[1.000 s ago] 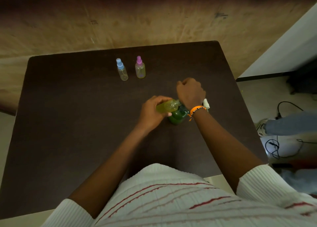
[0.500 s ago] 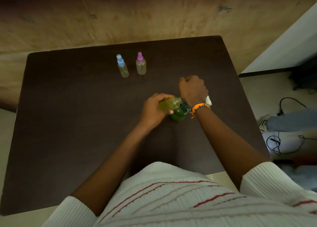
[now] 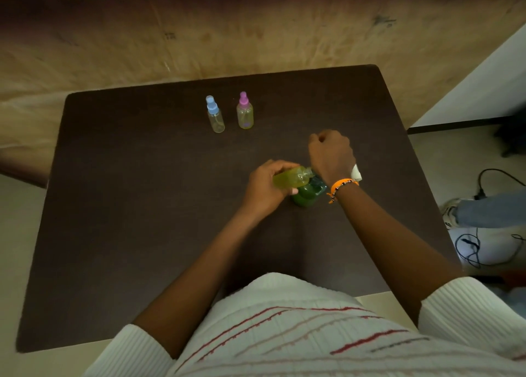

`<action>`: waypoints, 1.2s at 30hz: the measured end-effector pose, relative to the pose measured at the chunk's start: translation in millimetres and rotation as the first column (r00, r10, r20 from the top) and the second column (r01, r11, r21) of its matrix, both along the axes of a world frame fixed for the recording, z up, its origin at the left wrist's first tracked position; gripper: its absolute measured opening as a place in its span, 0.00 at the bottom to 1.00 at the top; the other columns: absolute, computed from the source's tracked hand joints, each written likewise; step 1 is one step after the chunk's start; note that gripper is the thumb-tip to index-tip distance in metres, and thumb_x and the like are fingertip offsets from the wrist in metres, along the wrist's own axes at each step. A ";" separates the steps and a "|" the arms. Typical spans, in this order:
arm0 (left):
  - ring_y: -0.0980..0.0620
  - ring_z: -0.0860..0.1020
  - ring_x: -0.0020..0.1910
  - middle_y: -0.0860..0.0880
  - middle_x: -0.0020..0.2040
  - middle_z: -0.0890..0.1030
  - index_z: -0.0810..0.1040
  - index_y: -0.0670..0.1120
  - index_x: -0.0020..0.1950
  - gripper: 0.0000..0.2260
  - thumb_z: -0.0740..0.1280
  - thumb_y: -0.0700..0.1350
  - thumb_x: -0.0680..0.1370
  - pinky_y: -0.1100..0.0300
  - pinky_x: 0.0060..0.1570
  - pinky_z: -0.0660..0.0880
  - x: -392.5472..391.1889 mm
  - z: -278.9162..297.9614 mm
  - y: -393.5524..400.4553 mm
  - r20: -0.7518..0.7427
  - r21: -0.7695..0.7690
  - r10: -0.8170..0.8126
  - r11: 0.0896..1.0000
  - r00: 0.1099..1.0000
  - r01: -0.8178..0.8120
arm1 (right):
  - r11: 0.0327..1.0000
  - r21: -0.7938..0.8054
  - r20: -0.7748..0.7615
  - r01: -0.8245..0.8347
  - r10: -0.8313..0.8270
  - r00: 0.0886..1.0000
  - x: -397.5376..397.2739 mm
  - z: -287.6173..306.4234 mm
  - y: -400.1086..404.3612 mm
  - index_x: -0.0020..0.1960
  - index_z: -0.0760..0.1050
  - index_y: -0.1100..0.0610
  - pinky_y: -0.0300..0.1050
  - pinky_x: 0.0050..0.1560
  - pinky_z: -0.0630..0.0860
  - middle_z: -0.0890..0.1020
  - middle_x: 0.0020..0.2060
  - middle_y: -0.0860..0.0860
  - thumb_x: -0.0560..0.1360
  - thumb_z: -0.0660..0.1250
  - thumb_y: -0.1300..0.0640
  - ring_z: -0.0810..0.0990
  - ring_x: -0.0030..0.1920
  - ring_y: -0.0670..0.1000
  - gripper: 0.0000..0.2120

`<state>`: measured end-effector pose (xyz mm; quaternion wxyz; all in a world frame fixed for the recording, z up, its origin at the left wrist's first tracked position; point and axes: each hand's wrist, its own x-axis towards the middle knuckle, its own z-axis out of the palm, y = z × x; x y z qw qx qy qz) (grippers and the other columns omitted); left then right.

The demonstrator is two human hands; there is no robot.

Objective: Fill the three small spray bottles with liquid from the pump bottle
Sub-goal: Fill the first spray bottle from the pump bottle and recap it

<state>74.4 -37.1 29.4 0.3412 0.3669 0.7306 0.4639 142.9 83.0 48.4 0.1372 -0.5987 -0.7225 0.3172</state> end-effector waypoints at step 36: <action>0.49 0.78 0.51 0.50 0.49 0.78 0.80 0.46 0.55 0.22 0.75 0.32 0.62 0.56 0.56 0.74 1.6 -6.3 0.8 0.027 0.026 0.014 1.000 1.000 -0.014 | 0.998 0.065 0.051 -0.026 0.022 0.998 -0.7 5.7 -2.3 0.38 0.73 0.57 0.49 0.49 0.72 0.82 0.43 0.58 0.77 0.60 0.53 0.79 0.47 0.63 0.12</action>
